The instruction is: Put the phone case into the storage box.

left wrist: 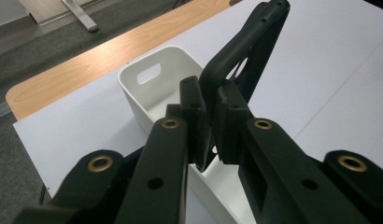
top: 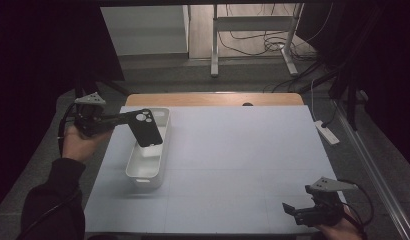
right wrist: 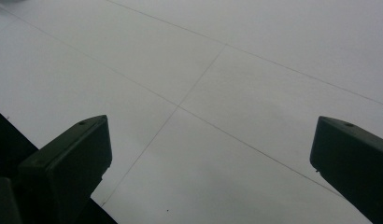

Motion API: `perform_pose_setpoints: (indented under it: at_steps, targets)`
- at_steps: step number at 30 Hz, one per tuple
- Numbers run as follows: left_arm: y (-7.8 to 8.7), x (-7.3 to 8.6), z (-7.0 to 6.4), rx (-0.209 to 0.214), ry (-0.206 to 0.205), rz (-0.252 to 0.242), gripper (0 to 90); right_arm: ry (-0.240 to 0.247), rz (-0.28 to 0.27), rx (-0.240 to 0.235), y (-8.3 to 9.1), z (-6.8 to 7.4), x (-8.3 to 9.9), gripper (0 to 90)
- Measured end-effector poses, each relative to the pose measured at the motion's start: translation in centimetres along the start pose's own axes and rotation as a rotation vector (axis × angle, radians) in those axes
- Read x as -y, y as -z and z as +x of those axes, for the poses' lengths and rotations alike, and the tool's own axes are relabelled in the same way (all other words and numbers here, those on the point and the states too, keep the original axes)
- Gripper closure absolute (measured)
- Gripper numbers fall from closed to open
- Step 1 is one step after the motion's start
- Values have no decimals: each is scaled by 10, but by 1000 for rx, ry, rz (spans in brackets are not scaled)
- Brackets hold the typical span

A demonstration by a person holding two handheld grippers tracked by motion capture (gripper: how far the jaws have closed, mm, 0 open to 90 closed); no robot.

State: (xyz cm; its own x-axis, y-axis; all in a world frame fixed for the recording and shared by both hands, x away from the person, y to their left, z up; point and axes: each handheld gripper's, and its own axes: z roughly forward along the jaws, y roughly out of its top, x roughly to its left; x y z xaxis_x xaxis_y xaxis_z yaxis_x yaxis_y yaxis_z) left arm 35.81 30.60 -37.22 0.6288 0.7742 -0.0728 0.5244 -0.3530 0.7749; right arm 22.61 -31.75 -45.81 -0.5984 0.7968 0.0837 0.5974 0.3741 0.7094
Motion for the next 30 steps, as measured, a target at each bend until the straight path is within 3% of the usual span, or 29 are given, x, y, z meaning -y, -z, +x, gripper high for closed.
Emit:
perform_pose_setpoints:
  at_steps: [11, 30]
  targets:
    - [-21, -3, 11, -13, 2, 25, 832, -1, 1, -2, 0, 0, 0, 0]
    - [-42, -9, 27, -27, 4, 25, 832, 2, 3, -3, 0, 0, 0, 0]
